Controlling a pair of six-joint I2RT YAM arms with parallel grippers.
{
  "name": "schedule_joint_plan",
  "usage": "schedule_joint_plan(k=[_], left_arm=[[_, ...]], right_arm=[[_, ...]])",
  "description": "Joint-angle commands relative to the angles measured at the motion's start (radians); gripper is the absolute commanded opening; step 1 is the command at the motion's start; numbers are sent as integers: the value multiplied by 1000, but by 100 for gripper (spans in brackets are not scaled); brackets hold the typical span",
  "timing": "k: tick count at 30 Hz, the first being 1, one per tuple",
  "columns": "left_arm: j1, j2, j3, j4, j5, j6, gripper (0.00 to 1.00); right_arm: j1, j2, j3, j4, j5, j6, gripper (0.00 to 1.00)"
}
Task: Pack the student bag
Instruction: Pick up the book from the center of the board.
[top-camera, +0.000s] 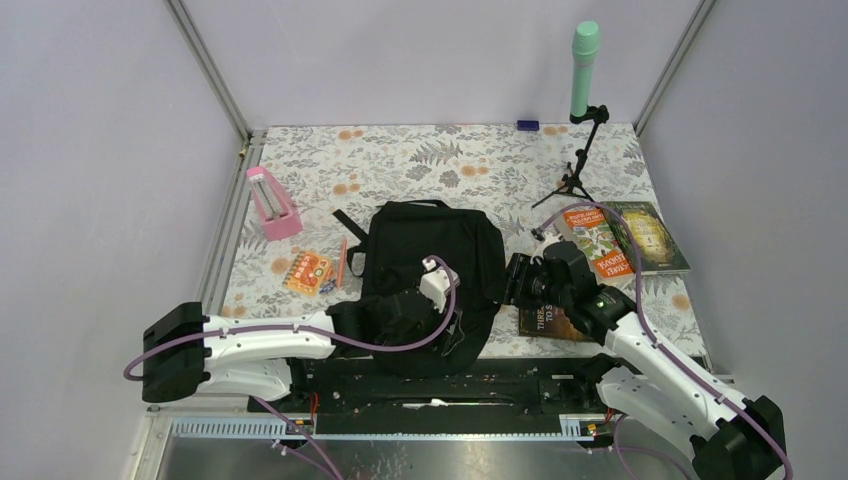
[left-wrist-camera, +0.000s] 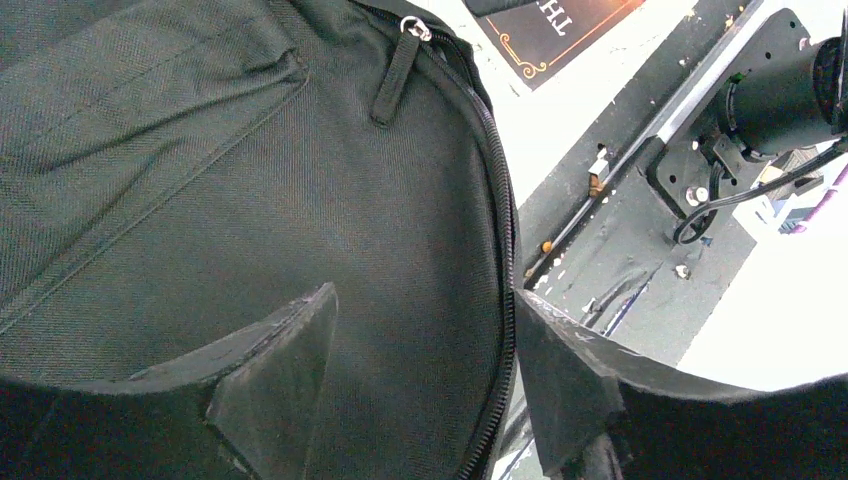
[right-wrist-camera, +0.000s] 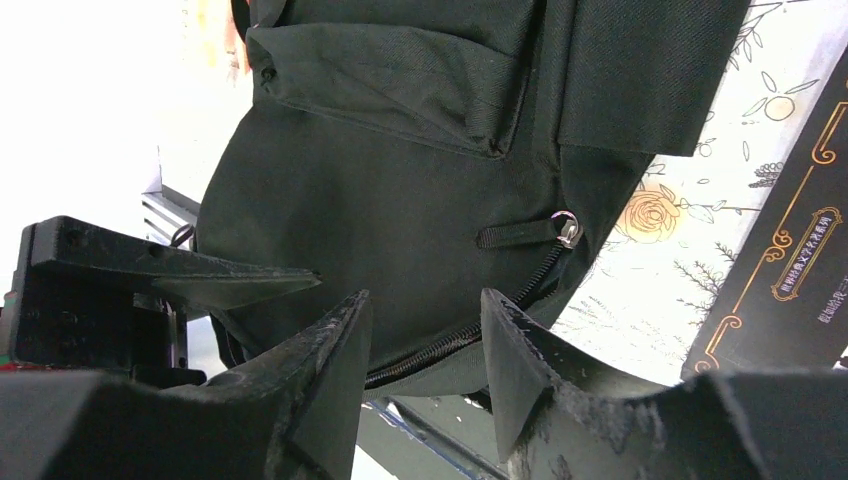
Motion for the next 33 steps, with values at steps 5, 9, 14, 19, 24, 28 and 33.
schedule_joint_plan(k=[5,9,14,19,24,28,33], left_arm=[[15,45,59,74,-1,-9,55],[15,63,65,73,30,-3,37],[15,43,58,121,71,13,0],[15,-31,103,105,8,88,0],[16,-65,211,60,8,240,0],[26,-57,283,-26,5,353,0],[50,-53,352,-93,30,432,0]], right_arm=[[15,-5,-1,38,4,24,49],[18,-10,-4,34,13,26,49],[23,-30,-4,34,21,34,48],[36,-39,0,73,-13,-58,57],[43,-108,-53,217,-96,-256,65],[42,-175,-136,456,-196,-365,66],[43,-194,-182,637,-231,-465,72]])
